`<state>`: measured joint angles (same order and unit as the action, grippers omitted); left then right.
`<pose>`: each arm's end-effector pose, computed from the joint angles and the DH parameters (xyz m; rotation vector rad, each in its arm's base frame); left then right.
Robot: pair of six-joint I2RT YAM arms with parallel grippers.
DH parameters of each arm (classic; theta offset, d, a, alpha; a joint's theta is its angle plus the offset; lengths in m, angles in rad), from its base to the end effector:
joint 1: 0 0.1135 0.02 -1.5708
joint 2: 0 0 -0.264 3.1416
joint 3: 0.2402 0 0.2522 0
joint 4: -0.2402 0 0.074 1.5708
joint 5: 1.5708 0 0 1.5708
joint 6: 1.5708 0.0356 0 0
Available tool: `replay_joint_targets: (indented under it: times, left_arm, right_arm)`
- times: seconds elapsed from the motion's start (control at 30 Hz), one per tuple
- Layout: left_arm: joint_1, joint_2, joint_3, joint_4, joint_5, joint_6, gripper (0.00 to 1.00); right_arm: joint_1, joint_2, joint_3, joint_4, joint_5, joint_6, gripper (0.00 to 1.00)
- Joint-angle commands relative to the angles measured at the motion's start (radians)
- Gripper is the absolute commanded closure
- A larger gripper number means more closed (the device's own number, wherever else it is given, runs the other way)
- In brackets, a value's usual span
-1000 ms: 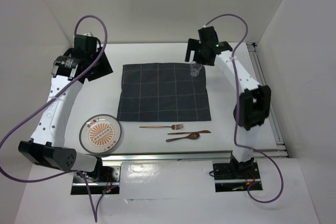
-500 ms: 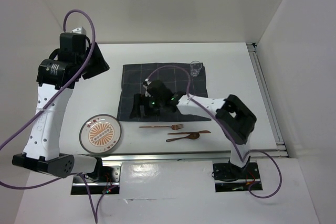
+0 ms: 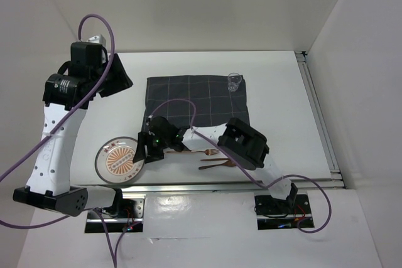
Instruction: Set the dinner table for one person
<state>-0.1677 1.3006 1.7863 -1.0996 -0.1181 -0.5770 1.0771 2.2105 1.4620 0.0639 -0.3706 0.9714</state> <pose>0.2250 -0.0338 0.4723 -0.5117 2.1344 -0.2931 0.2166 0.4296 0.1348 -0.3769 2.6447 1.3381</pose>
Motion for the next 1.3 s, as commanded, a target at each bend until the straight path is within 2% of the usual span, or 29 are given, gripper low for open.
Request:
replay_joint_targets:
  times: [0.0,0.03,0.13,0.23,0.27,0.33,0.57,0.77,1.03,1.27]
  left_arm:
    - [0.004,-0.027,0.019,0.014,0.003,0.022,0.38]
    - [0.004,-0.027,0.019,0.014,0.003,0.022,0.38]
    - [0.004,-0.027,0.010,0.014,0.014,0.031,0.38]
    - [0.004,-0.027,0.010,0.014,0.014,0.031,0.38]
    - [0.004,-0.027,0.010,0.014,0.014,0.031,0.38]
    - [0.004,-0.027,0.021,0.014,0.014,0.040,0.38]
    - [0.004,-0.007,0.176,-0.026,0.069,0.040,0.37]
    - [0.004,-0.027,0.162,-0.005,0.069,0.031,0.37]
    - [0.004,-0.027,0.062,0.038,0.096,0.045,0.37]
    - [0.004,-0.027,-0.042,0.069,0.118,0.054,0.37]
  right_arm:
    - [0.004,0.043,0.049,0.040,0.033,0.038,0.32]
    - [0.013,0.057,0.058,0.040,0.047,0.047,0.38]
    - [0.014,0.080,0.070,0.040,0.068,0.056,0.47]
    - [0.003,0.068,0.080,0.031,0.079,0.078,0.69]
    - [0.003,0.068,0.080,0.031,0.079,0.078,0.85]
    - [-0.008,0.025,0.080,0.018,0.079,0.078,1.00]
    - [-0.051,-0.199,0.011,-0.012,0.067,0.056,1.00]
    - [-0.210,-0.360,-0.074,-0.125,0.145,0.027,1.00]
    - [-0.495,-0.391,-0.155,-0.197,0.104,0.007,1.00]
    - [-0.634,-0.350,-0.175,-0.187,0.052,0.009,1.00]
